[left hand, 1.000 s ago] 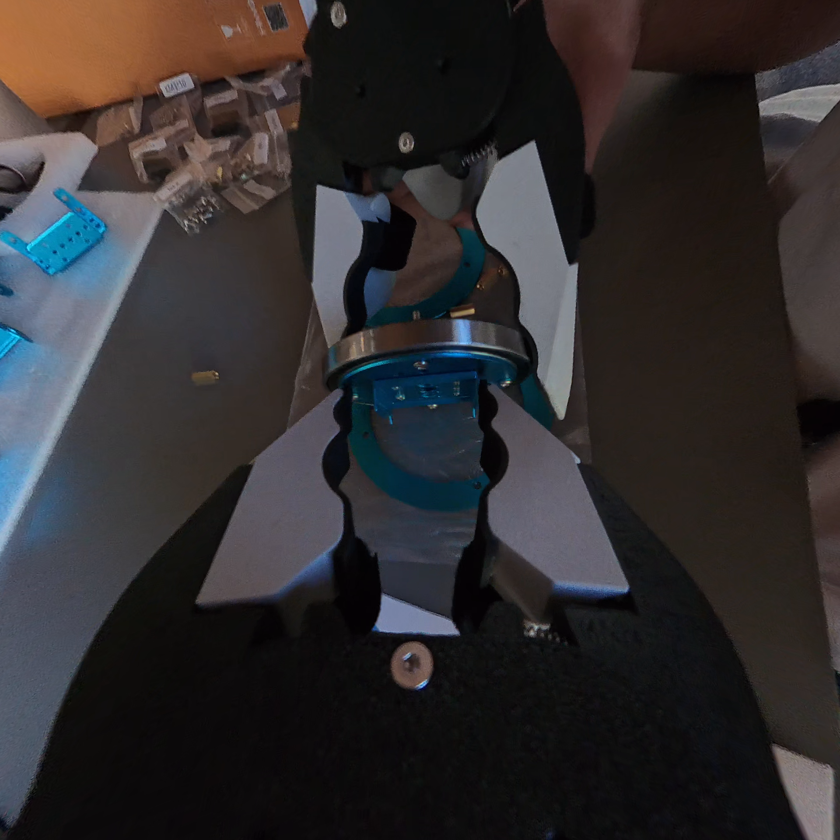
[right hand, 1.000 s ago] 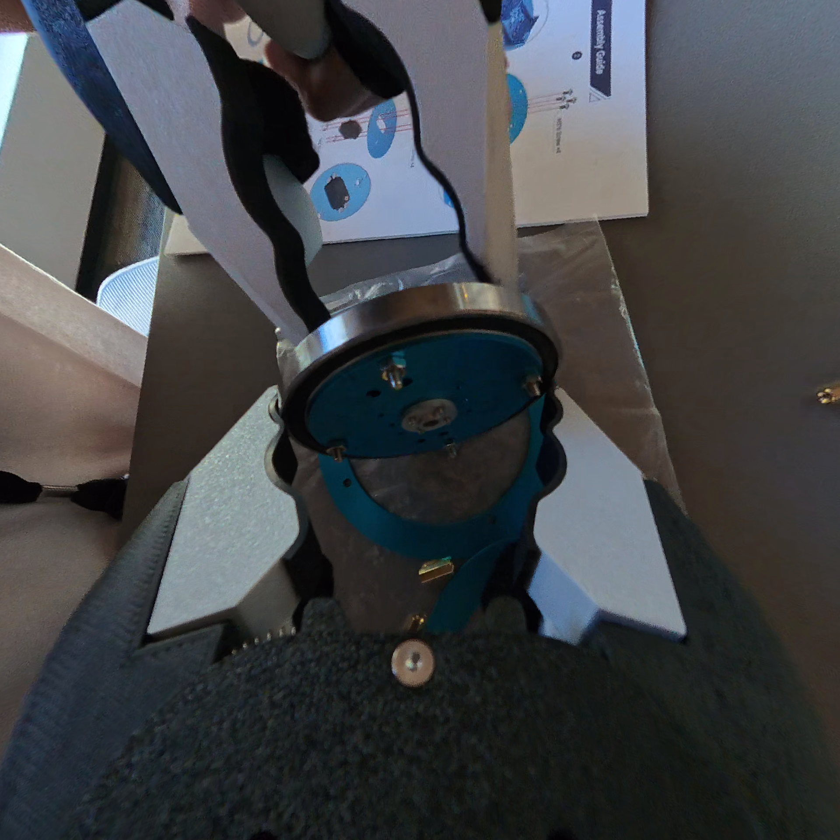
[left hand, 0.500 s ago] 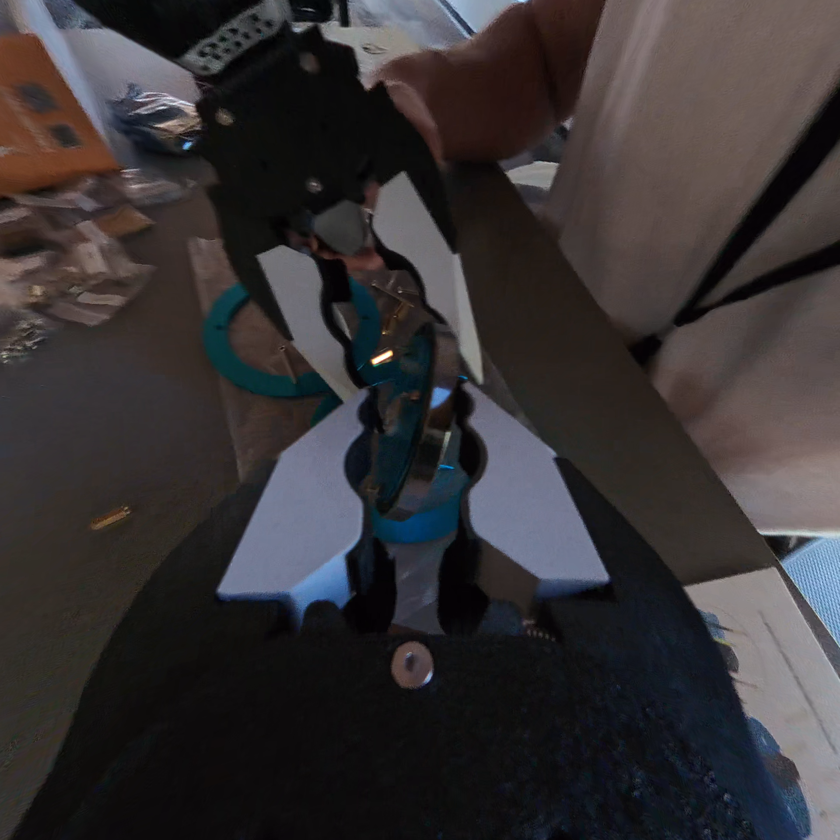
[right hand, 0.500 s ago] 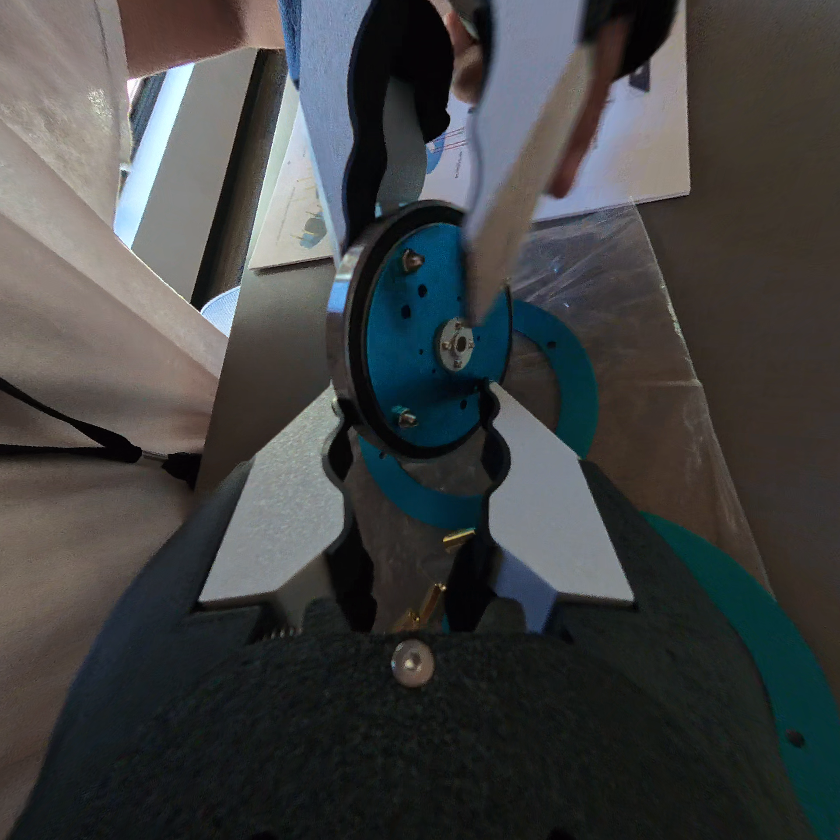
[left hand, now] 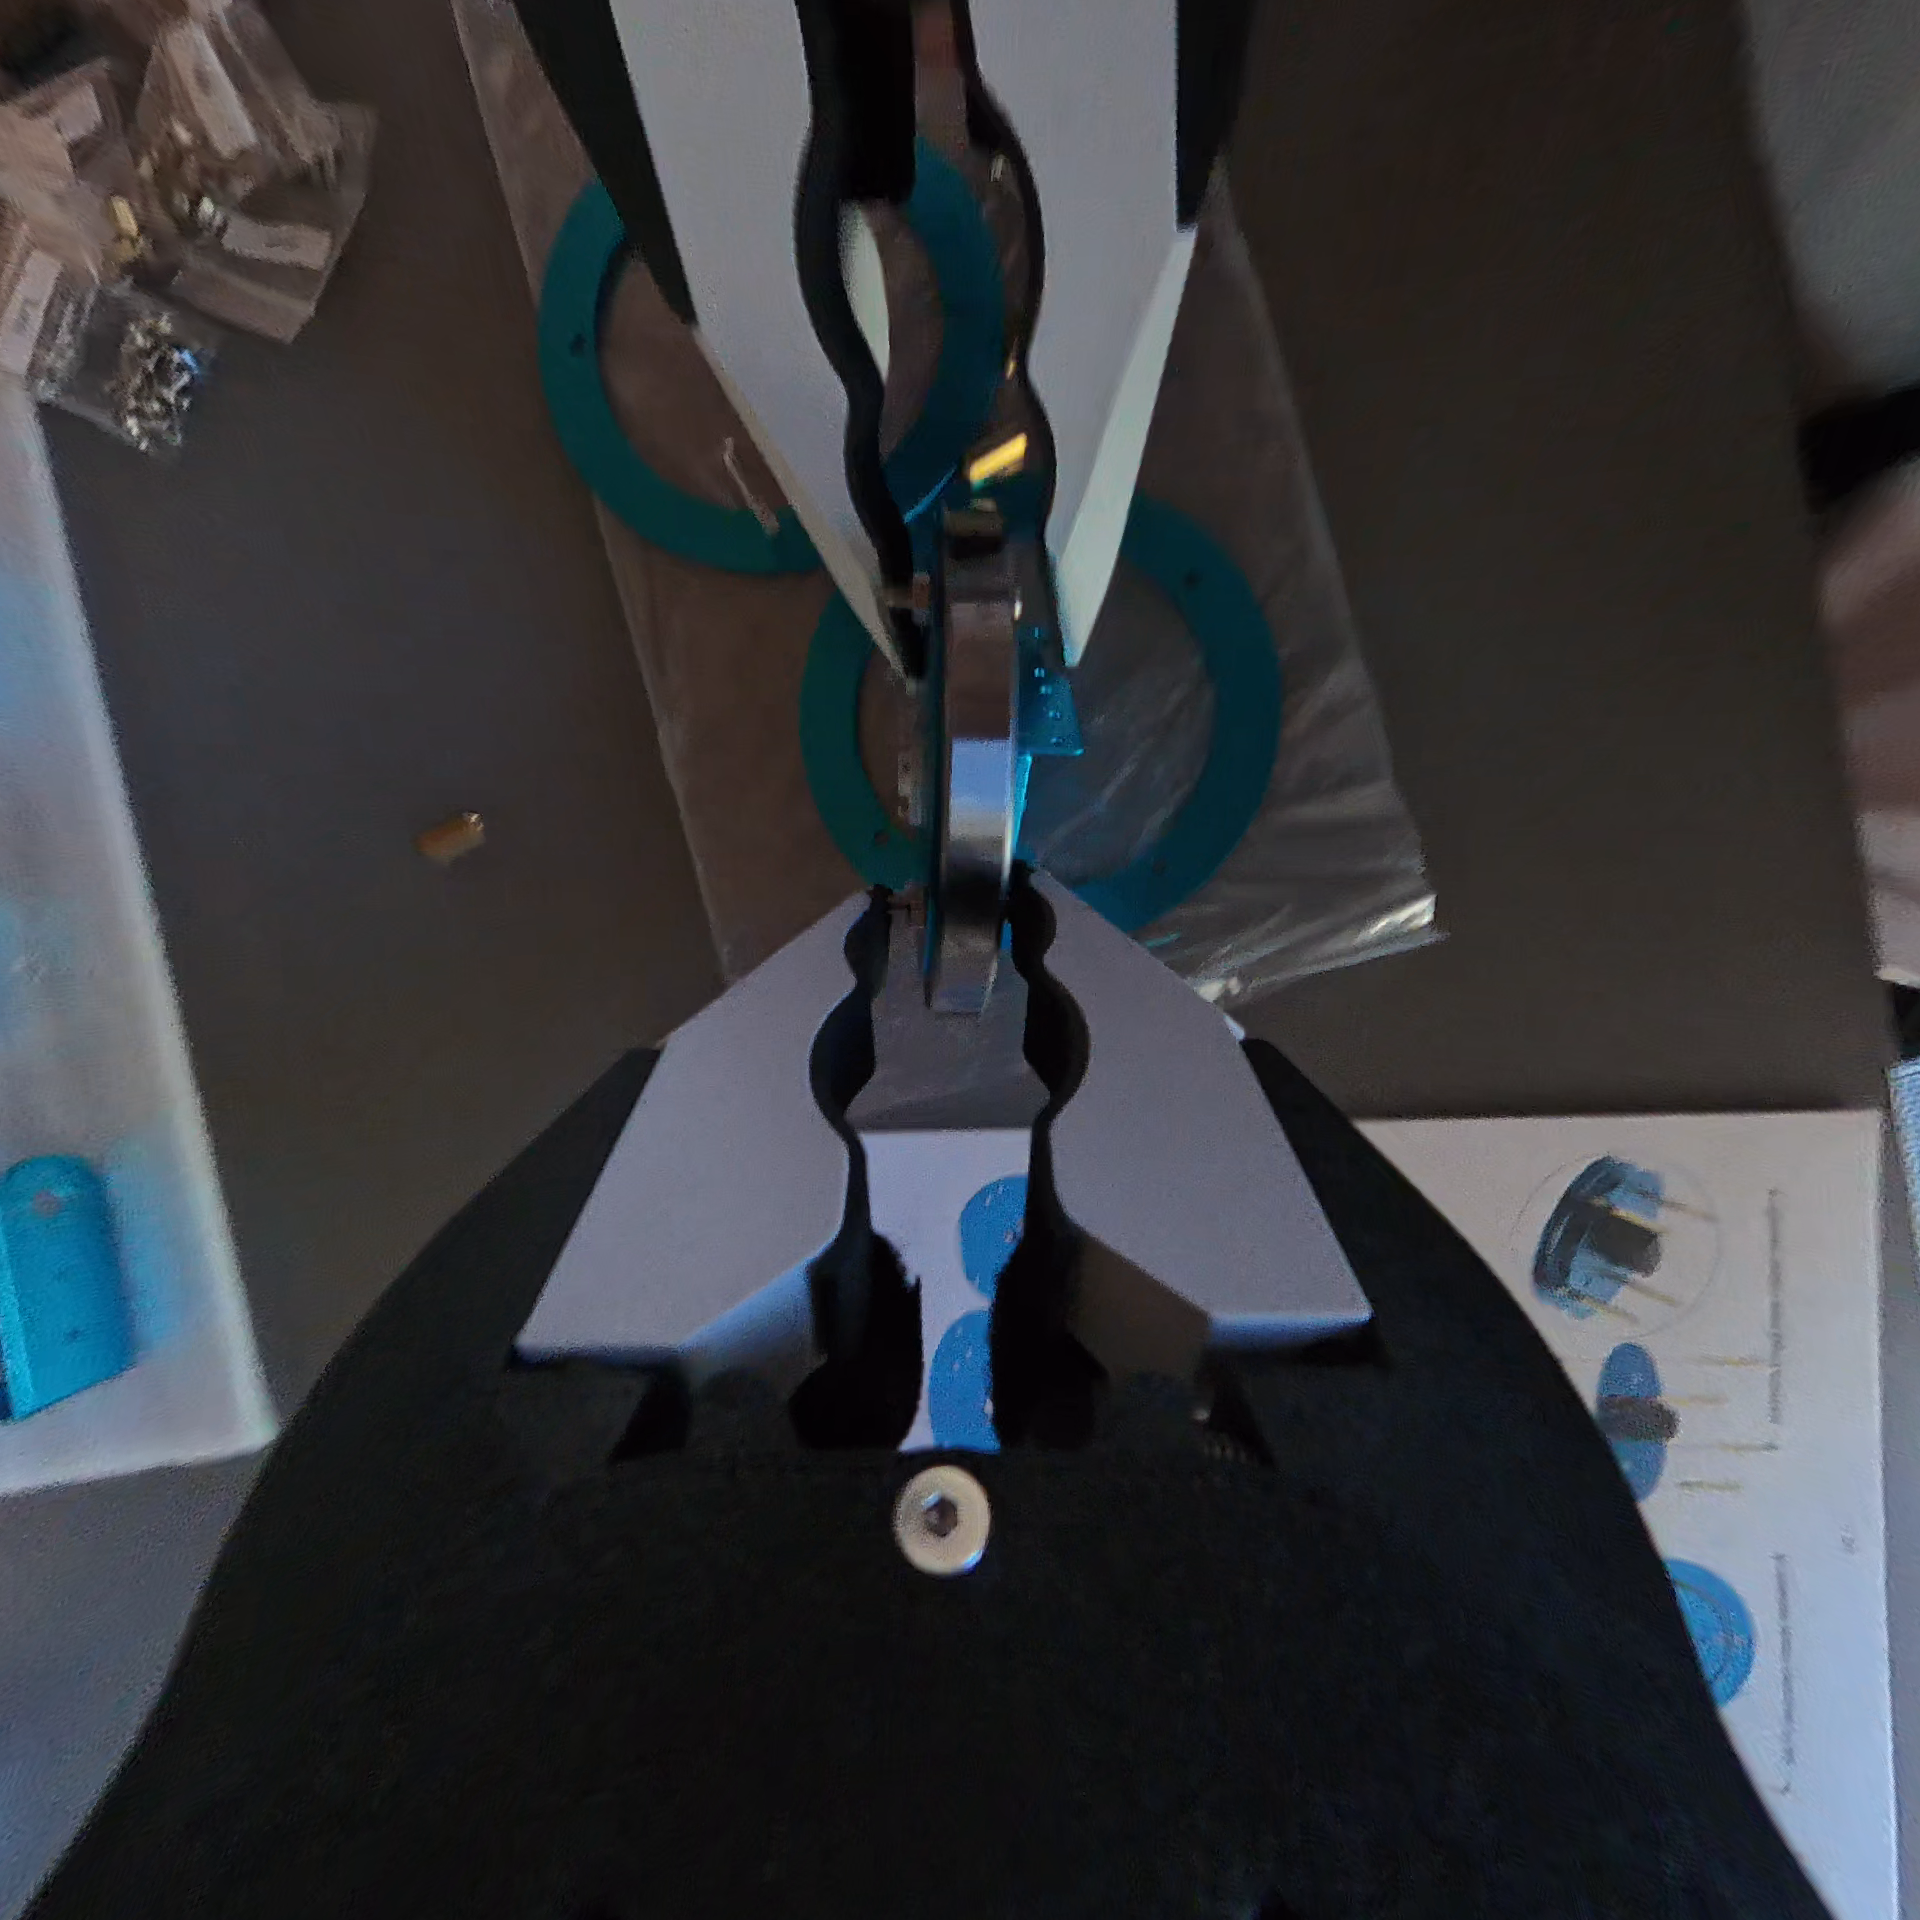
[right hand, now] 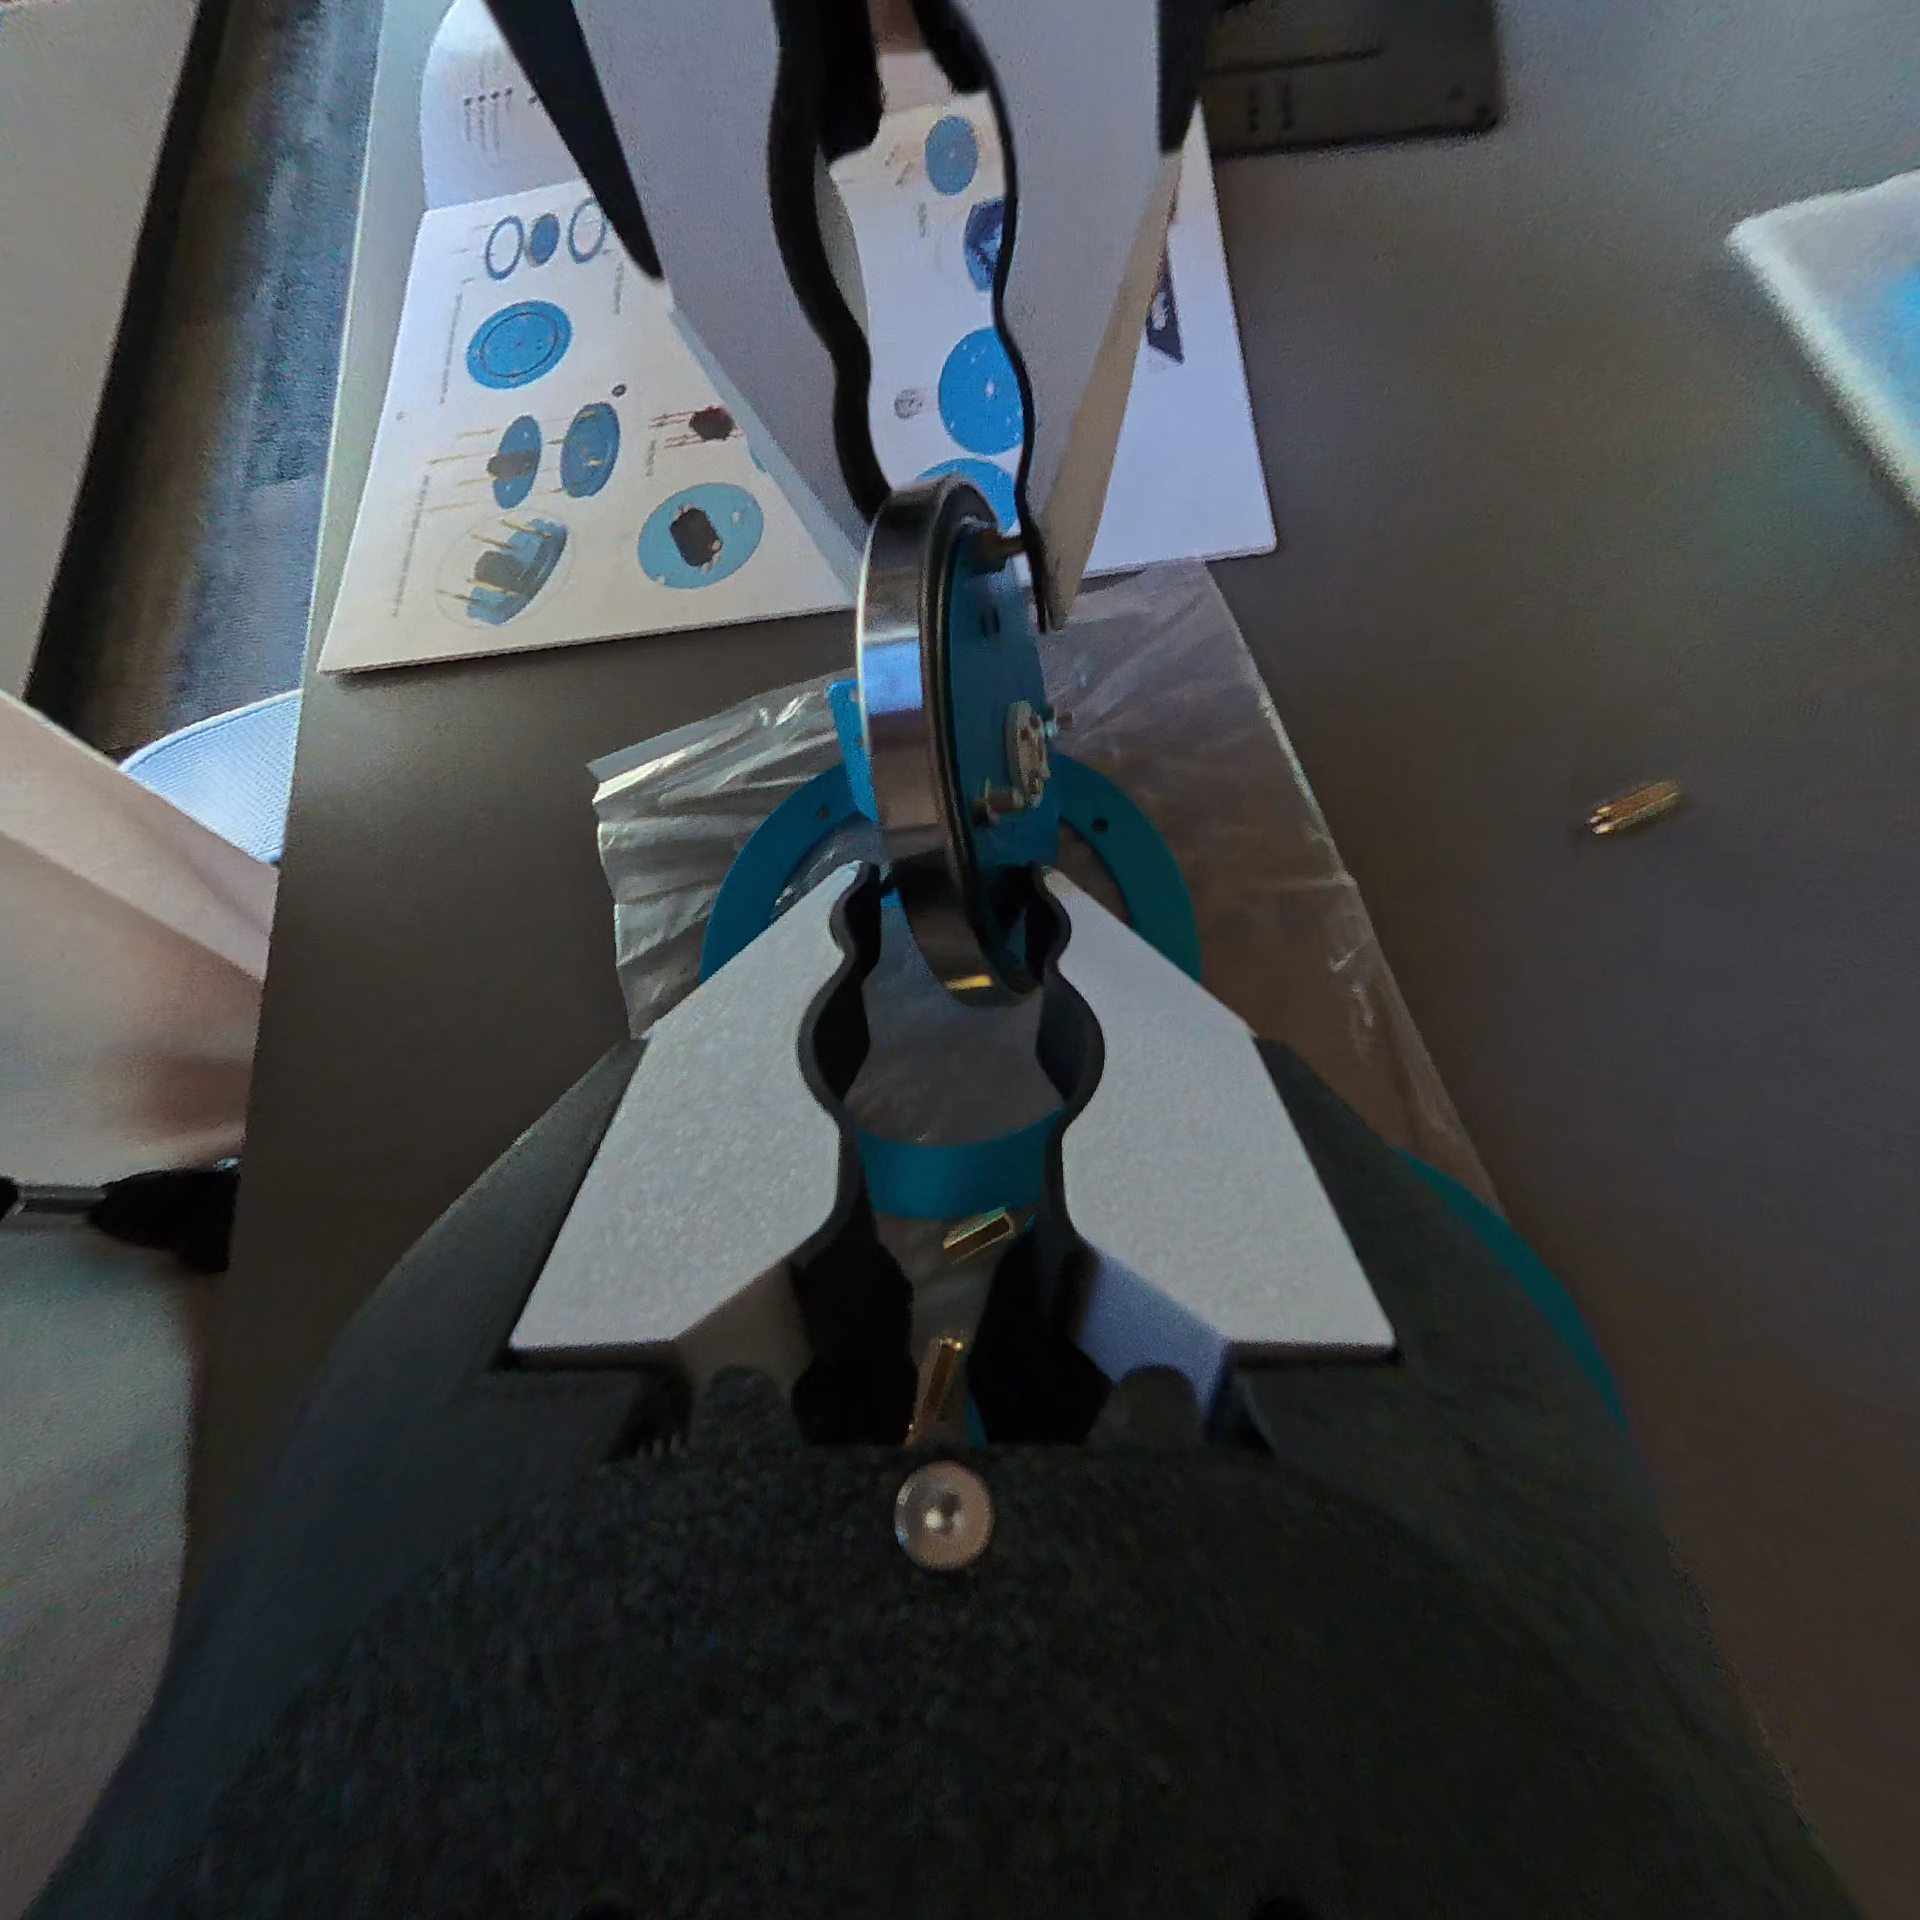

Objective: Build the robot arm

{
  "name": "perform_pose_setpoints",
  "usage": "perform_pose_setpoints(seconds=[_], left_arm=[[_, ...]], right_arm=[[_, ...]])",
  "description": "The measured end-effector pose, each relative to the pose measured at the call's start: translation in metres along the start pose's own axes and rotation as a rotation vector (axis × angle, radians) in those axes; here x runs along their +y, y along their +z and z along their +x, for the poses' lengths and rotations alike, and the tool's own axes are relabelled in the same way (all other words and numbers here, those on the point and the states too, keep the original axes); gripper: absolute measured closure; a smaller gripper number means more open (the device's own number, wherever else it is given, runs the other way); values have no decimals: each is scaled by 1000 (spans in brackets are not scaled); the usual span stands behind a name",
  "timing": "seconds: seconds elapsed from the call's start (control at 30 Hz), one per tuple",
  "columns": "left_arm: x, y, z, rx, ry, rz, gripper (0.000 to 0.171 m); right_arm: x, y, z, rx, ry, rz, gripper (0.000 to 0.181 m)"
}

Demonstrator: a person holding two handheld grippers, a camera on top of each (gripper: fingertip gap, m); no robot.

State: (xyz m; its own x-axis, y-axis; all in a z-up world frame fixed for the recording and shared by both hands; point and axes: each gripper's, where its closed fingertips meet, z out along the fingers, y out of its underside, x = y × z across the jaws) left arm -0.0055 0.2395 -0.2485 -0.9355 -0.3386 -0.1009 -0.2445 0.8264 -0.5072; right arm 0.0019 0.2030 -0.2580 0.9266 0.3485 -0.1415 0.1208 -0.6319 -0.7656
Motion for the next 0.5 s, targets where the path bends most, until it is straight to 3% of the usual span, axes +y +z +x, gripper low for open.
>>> perform_pose_setpoints(seconds=[0.07, 0.13, 0.23, 0.37, 0.5], left_arm=[[3, -1, -3, -75, 40, -34, 149], [-4, -9, 0, -72, -6, 28, 149], [-26, -33, -2, -78, -107, 224, 150], [-56, -57, 7, 75, -385, 594, 150], [-60, -42, 14, 179, -582, 724, 150]], right_arm=[[-6, -5, 4, 41, -15, 5, 155], [-13, -11, 1, 19, -23, 8, 155], [-32, -28, 0, -9, -25, 65, 156], [-55, -51, -13, -116, -94, 134, 159], [-52, -61, -17, -277, -37, 67, 160]])
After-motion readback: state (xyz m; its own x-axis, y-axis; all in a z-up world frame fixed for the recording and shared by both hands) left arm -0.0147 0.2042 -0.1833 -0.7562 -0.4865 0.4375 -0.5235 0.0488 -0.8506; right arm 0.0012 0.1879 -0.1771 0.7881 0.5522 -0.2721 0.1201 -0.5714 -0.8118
